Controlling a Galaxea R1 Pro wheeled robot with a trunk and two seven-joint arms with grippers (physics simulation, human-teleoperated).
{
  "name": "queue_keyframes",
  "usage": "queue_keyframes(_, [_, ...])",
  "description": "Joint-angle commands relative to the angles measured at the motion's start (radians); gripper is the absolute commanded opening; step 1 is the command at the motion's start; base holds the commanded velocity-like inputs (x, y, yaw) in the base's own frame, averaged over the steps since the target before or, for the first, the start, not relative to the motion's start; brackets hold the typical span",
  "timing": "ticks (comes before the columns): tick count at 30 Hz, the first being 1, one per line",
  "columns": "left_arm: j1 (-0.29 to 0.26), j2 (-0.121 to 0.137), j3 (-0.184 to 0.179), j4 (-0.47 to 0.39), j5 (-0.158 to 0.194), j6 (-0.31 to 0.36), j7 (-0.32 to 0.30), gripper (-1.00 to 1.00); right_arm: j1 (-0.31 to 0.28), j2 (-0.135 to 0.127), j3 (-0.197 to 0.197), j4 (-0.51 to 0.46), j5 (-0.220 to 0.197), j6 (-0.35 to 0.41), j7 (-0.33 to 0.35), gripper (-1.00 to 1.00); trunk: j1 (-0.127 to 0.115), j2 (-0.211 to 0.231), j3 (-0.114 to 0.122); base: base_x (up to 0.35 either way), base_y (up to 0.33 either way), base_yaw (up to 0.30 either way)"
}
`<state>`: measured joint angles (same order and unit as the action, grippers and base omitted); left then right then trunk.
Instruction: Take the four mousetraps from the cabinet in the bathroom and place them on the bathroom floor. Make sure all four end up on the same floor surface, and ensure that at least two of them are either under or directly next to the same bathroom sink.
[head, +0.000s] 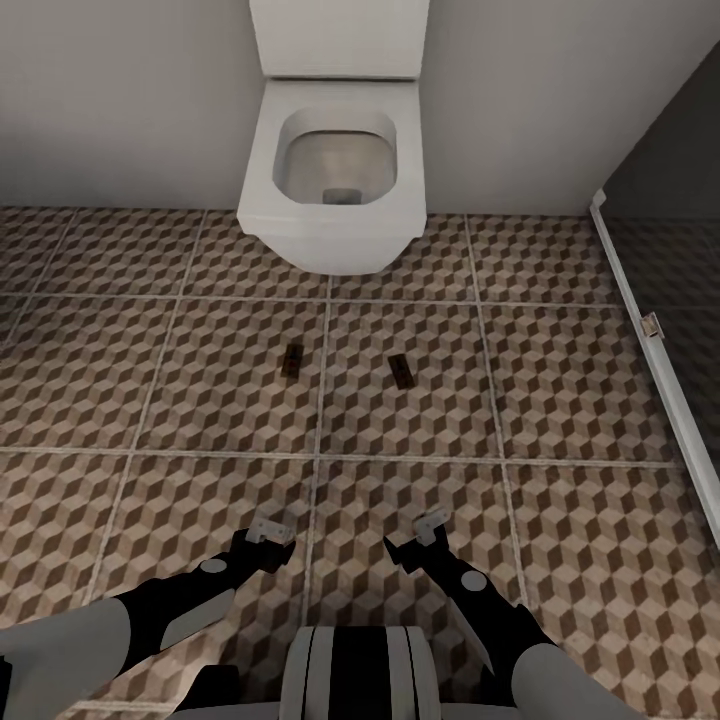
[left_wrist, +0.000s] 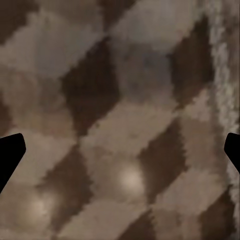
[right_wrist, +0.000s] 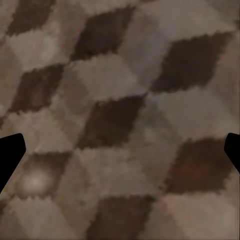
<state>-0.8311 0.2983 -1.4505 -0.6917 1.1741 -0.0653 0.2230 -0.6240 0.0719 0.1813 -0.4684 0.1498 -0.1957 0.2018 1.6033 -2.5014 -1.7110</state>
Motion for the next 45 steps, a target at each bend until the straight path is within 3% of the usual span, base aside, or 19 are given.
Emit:
queue_keyframes(1, [-0.002,0.001,-0.008,-0.003,0.01,-0.007,0.007,1.0,0.0,0.0,-0.002,0.001,0.01,-0.004,0.001,1.0,0.0,0.0,-0.001,0.0,0.0,0.0])
queue_keyframes(25, [-0.002,0.0,-0.008,-0.008,0.01,-0.007,0.007,1.0,0.0,0.0,-0.001,0.001,0.009,-0.004,0.001,1.0,0.0,0.0,-0.001,0.0,0.0,0.0])
queue_keyframes(32, [-0.002,-0.001,-0.008,-0.006,0.01,-0.007,0.007,1.0,0.0,0.0,-0.001,0.001,0.009,-0.004,0.001,1.0,-0.003,0.001,0.027,0.0,0.0,0.0])
queue_keyframes(45, [-0.002,-0.002,-0.008,-0.005,0.01,-0.007,0.007,1.0,0.0,0.0,0.0,0.001,0.009,-0.004,0.001,1.0,-0.053,0.092,0.067,0.0,0.0,0.0])
